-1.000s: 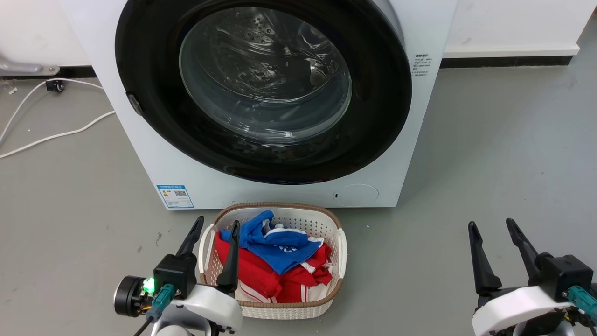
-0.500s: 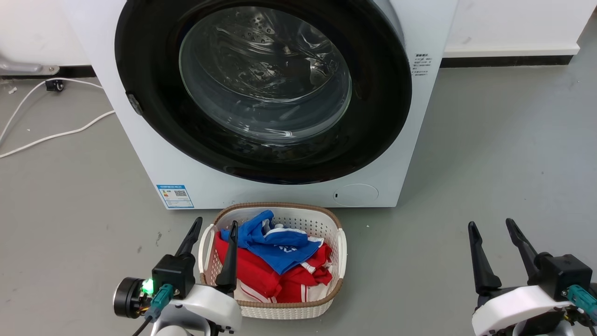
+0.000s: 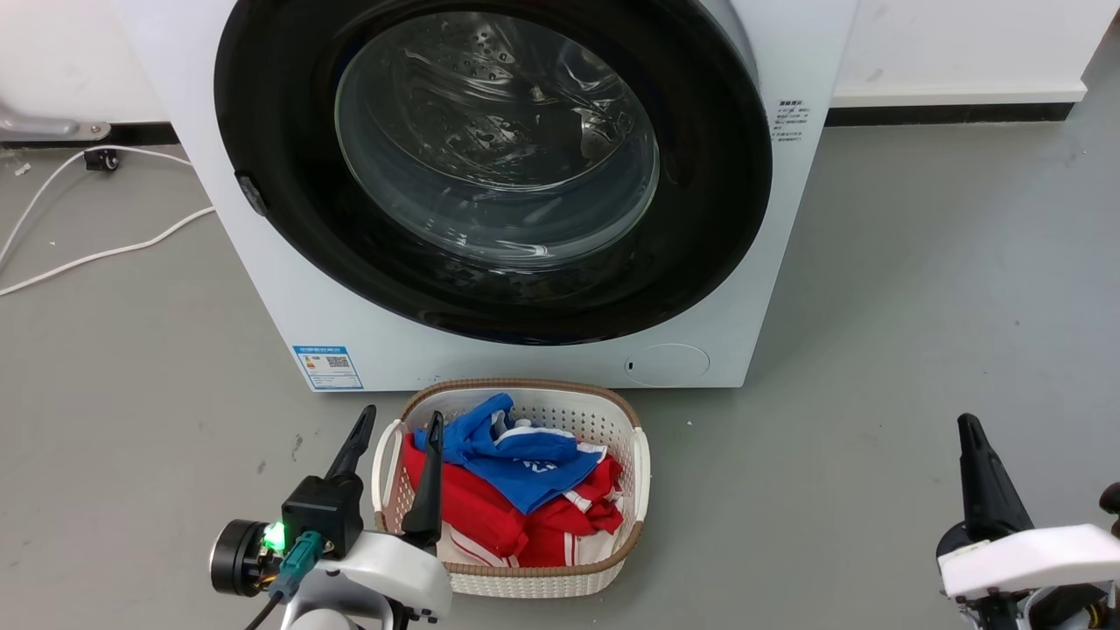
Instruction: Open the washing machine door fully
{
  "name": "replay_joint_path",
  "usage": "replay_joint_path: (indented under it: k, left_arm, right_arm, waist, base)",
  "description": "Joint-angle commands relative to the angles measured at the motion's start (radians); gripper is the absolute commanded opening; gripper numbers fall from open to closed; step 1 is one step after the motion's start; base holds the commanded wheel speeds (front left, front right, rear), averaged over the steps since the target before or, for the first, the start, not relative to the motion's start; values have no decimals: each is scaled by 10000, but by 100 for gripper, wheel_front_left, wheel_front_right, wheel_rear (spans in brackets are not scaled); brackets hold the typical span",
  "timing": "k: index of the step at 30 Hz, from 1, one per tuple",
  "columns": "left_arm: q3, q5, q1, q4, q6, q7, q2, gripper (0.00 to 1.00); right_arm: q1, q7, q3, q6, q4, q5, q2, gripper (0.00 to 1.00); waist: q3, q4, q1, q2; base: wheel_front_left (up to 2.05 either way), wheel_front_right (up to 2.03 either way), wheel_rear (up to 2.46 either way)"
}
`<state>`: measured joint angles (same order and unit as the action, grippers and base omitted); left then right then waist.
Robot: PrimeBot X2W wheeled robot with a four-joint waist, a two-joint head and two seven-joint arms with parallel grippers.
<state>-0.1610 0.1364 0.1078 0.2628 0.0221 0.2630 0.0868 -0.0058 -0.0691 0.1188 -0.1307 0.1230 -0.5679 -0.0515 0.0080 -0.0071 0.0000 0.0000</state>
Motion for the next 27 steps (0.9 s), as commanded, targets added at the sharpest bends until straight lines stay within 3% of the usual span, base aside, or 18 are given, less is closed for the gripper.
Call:
replay_joint_path:
  k: [1,9,13,19,27]
  left_arm:
    - [19,-20,91,-17,-47,27,-15,100]
    - [26,-89,187,-83,-53,27,-66,100]
    - [28,-110,246,-127,-47,27,-84,100]
    - [20,-181,350,-253,-89,27,-122,100]
    - [-25,-210,625,-411,-105,27,-180,100]
  right_arm:
    - [-192,69,83,-1,128,-713,15,0]
    - [-1019,1193,488,-2,1156,-6948,13,0]
    - [-1715,1937,914,-2,1815,-9432,12,0]
    - [-3025,2799,1620,-2,2938,-11174,-353,0]
    - [-5107,3324,1579,-2,4807,-12128,-1600,0]
  waist:
    - [-4,13,0,0]
    - [168,32,0,0]
    - [349,34,0,0]
    - [660,82,0,0]
    - [1252,257,0,0]
  base:
    - [0,0,0]
    - [0,0,0]
    - [0,0,0]
    - [0,0,0]
    - [0,0,0]
